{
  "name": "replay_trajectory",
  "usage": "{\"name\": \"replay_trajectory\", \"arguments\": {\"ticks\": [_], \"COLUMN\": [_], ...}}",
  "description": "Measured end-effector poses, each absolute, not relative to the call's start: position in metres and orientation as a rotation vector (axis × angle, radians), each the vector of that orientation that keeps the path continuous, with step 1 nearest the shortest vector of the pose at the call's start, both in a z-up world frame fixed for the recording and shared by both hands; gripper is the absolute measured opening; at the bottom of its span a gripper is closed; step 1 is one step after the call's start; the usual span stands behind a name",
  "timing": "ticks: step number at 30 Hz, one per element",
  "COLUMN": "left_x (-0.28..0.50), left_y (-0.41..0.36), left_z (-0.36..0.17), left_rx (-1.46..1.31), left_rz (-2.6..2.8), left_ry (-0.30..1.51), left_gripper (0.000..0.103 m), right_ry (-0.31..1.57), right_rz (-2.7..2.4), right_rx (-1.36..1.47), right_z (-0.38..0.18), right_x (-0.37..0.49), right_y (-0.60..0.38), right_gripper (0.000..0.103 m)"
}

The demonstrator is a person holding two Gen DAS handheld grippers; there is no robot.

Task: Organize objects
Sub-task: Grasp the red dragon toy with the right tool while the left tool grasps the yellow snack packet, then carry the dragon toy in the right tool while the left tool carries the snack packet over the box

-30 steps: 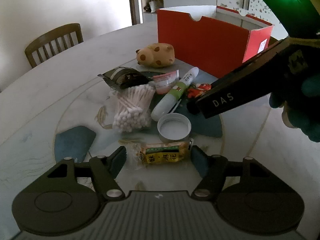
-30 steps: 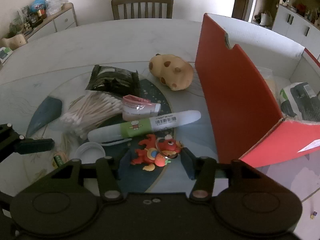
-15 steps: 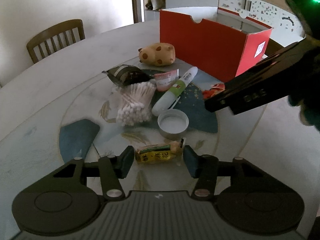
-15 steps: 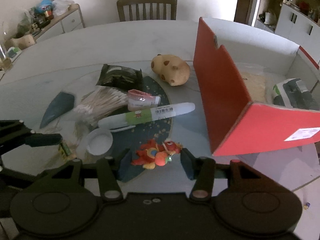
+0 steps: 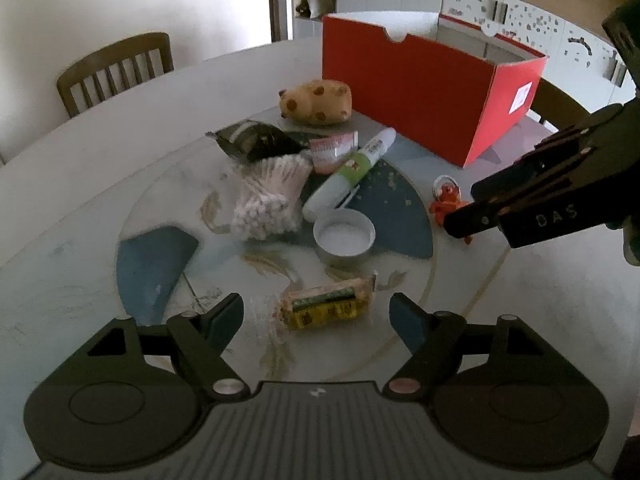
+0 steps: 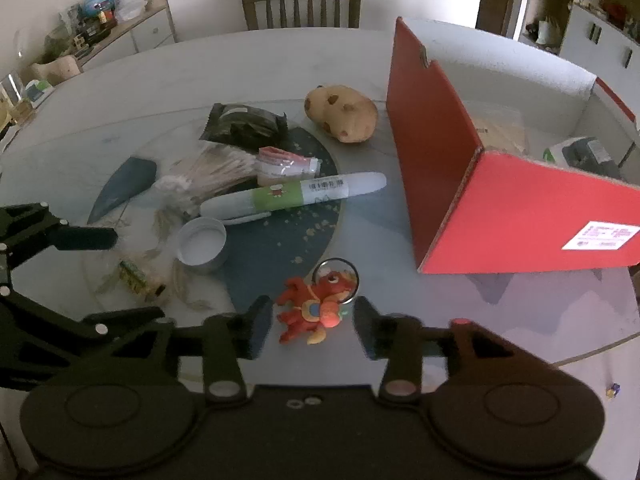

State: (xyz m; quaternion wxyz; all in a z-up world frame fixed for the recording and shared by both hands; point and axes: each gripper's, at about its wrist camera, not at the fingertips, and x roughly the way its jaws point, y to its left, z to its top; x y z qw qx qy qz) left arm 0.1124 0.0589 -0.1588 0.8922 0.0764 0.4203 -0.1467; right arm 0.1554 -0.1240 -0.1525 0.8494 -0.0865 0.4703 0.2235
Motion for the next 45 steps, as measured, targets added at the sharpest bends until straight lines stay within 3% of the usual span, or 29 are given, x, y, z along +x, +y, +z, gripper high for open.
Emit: {"name": "replay_trajectory", "arguments": {"ticks": [1, 11, 14, 19, 31, 45], "left_x": [0.113, 0.118, 0.115, 0.114, 0.113, 0.106], "left_y": [0.059, 0.056, 0.054, 0.051, 0.051, 0.046], "left_z": [-0.16, -0.165, -0.163, -0.162, -0.159, -0.119], "left_rx": [0.16, 0.137, 0.149, 0.147, 0.114, 0.026], "left_rz": [-0.301, -0.286, -0.28, -0.268, -0.254, -0.274], "left_ry": [0.876, 0.888, 0.882, 0.882, 0.883, 0.863], "left_gripper": [0.08, 0.079, 0.068, 0.058, 0.051, 0.051], "right_ry": [0.989, 0.986, 0.981, 0.964, 0.966, 0.908], "right_rz": [0.469, 0.462, 0.478, 0.494, 0.509, 0.557], "right_rx": [-0.18, -0.201, -0.208, -0.243, -0.225, -0.205], "right_z": [-0.153, -0.165, -0.165, -0.164, -0.151, -0.087], "right_x": [0.156, 0.159, 0.158, 0.155, 0.149, 0.14], "right_y": [-0.124, -0.122, -0.12, -0.115, -0.123, -0.152], "right_gripper": [0.063, 0.063, 0.058, 0.039, 0.037, 0.037]}}
